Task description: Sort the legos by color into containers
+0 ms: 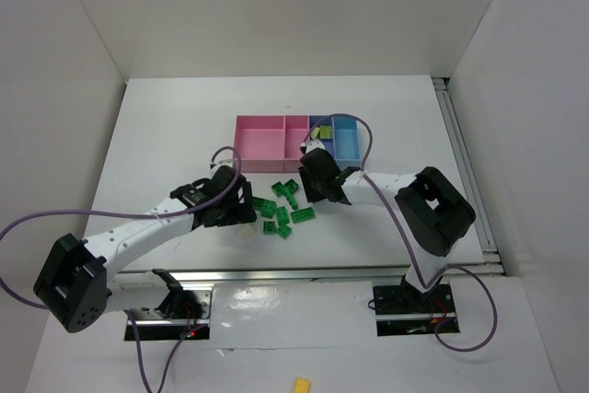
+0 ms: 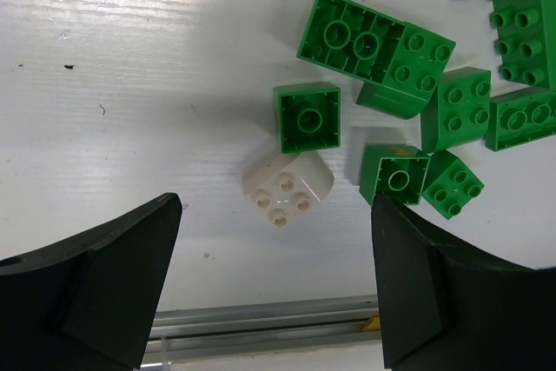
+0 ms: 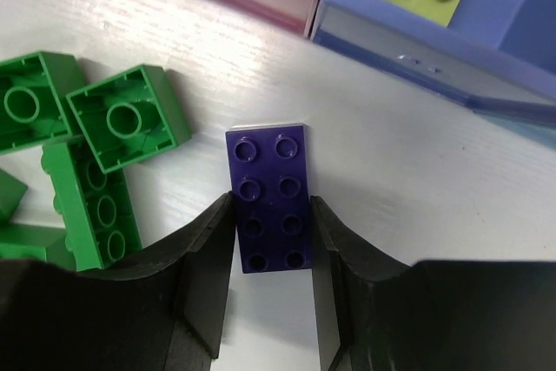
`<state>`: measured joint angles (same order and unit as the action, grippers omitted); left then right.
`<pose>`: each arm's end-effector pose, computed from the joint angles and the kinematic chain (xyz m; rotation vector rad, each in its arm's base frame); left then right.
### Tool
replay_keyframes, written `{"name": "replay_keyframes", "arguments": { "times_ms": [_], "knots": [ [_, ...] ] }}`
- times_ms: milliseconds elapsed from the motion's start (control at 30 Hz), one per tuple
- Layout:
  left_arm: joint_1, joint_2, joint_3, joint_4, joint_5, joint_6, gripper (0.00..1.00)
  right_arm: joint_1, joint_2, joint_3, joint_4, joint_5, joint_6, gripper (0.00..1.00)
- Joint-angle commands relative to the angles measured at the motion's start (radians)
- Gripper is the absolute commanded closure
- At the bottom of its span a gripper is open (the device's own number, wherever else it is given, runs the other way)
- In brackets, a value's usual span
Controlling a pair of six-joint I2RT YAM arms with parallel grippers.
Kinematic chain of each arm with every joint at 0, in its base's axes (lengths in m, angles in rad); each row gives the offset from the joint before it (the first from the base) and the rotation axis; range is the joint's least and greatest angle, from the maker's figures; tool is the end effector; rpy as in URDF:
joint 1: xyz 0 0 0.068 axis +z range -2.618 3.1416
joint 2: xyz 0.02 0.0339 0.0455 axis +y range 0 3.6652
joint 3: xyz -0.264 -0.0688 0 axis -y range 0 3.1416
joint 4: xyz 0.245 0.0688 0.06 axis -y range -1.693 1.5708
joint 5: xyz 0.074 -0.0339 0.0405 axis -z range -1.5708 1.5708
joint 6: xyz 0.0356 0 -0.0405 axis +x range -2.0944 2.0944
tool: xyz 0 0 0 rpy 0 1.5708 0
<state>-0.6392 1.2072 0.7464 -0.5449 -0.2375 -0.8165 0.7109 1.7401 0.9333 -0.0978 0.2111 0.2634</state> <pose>0.1899 -0.1307 0.2133 -0.3142 2.5359 -0.2657 0.2660 0.2192 0.1528 -0.4567 2.4121 0.1677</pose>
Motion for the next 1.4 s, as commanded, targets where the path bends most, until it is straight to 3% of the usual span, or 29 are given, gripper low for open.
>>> {"name": "replay_keyframes", "arguments": {
  "times_ms": [0, 367, 533, 867, 933, 967, 1067, 1367],
  "knots": [
    [-0.005, 0.003, 0.014, 0.020, 0.003, -0.004, 0.07, 0.002, -0.089, -0.017, 0.012, -0.016, -0.006, 0.72],
    [-0.005, 0.012, 0.033, 0.020, -0.016, 0.005, 0.06, 0.002, -0.361, 0.007, -0.114, 0.119, 0.013, 0.72],
    [-0.005, 0.012, 0.042, 0.011, -0.025, 0.005, 0.06, -0.111, -0.320, 0.105, -0.138, 0.149, 0.023, 0.72],
    [-0.005, 0.012, 0.042, 0.011, -0.025, 0.005, 0.06, -0.292, -0.090, 0.252, -0.095, 0.142, 0.024, 0.69],
    [-0.005, 0.012, 0.042, 0.011, -0.025, 0.005, 0.06, -0.303, -0.050, 0.280, -0.095, 0.133, 0.023, 0.60],
    [-0.005, 0.012, 0.042, 0.002, -0.025, 0.005, 0.06, -0.303, -0.050, 0.289, -0.105, 0.132, 0.023, 0.40],
    [-0.014, 0.012, 0.042, -0.010, -0.025, -0.006, 0.03, -0.303, -0.069, 0.299, -0.105, 0.132, 0.014, 0.22],
    [-0.014, -0.047, -0.002, -0.036, -0.056, -0.068, 0.06, -0.176, -0.306, 0.124, -0.105, 0.135, 0.054, 0.22]
  ]
}}
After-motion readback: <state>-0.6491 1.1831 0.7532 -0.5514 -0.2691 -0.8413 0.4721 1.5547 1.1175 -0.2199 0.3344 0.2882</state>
